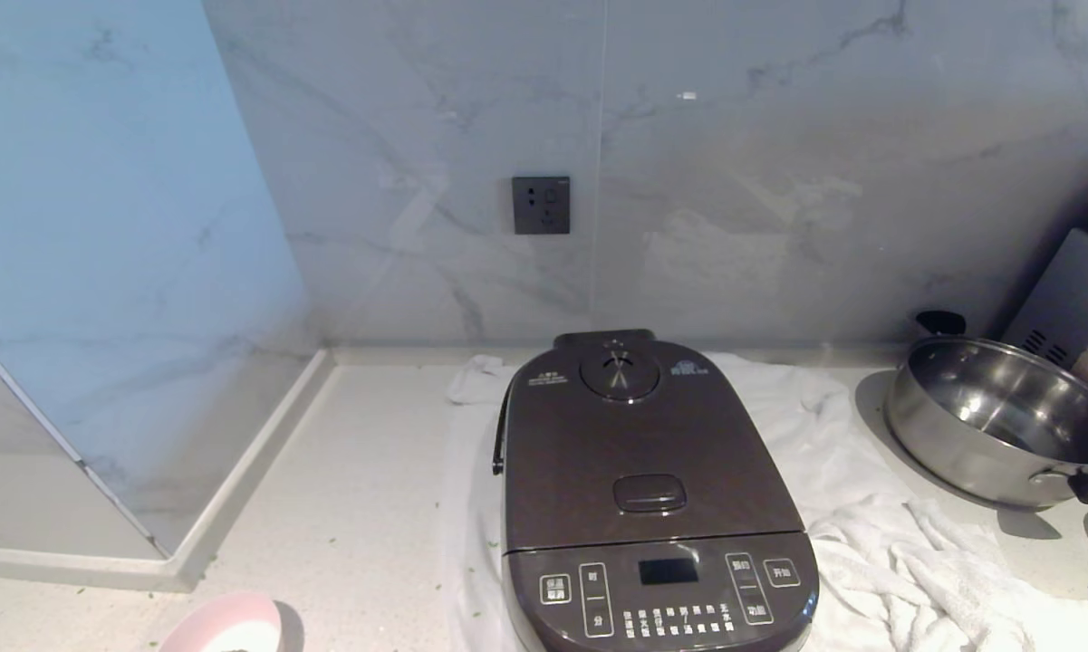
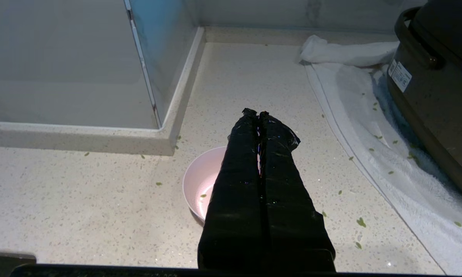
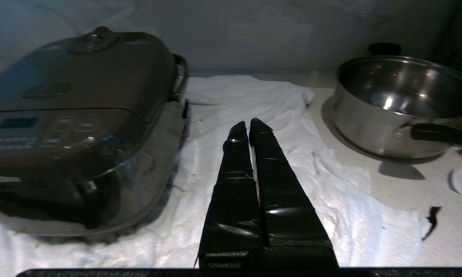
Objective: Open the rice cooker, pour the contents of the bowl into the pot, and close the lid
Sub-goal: Open the rice cooker
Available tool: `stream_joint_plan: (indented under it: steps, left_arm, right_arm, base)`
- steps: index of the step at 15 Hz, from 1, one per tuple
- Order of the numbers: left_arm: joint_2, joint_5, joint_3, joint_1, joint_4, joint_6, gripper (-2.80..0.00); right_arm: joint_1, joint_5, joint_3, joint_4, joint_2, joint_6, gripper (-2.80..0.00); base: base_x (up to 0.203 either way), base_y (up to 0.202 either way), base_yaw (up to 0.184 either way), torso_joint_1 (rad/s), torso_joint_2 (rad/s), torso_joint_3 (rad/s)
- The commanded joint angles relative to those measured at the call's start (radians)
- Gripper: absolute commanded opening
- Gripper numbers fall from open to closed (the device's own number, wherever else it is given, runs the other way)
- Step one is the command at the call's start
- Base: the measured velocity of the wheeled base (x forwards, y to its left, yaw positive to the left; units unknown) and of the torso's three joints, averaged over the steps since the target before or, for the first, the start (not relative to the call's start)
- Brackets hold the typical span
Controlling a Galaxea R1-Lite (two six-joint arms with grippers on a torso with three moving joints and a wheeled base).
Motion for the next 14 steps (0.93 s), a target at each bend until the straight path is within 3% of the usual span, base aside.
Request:
stream_joint_plan:
  steps: [1, 8, 10, 12, 14]
  left_arm:
    - [0.002, 0.0, 0.0, 0.0, 0.0, 0.0, -2.8]
    - [0.002, -0.001, 0.0, 0.0, 0.0, 0.0, -2.8]
    - [0.002, -0.001, 0.0, 0.0, 0.0, 0.0, -2.8]
    - [0.002, -0.001, 0.0, 0.0, 0.0, 0.0, -2.8]
    - [0.002, -0.001, 0.0, 0.0, 0.0, 0.0, -2.8]
  right_arm:
    - [0.0, 0.045, -0.084, 0.012, 0.122, 0.01, -2.8]
    - [0.018, 0.272, -0.373, -0.012, 0.669, 0.039, -2.8]
    - [0.125, 0.311, -0.466, -0.022, 0.82, 0.101, -2.8]
    - [0.25, 0.271, -0.507, -0.027, 0.94, 0.134, -2.8]
    - [0.407, 0.098, -0.535, -0.03, 1.024, 0.164, -2.8]
  base:
    - [0.0, 0.0, 0.0, 0.0, 0.0, 0.0]
    - [0.0, 0.0, 0.0, 0.0, 0.0, 0.0]
    - [0.0, 0.0, 0.0, 0.0, 0.0, 0.0]
    - [0.0, 0.0, 0.0, 0.0, 0.0, 0.0]
    - [0.0, 0.0, 0.0, 0.0, 0.0, 0.0]
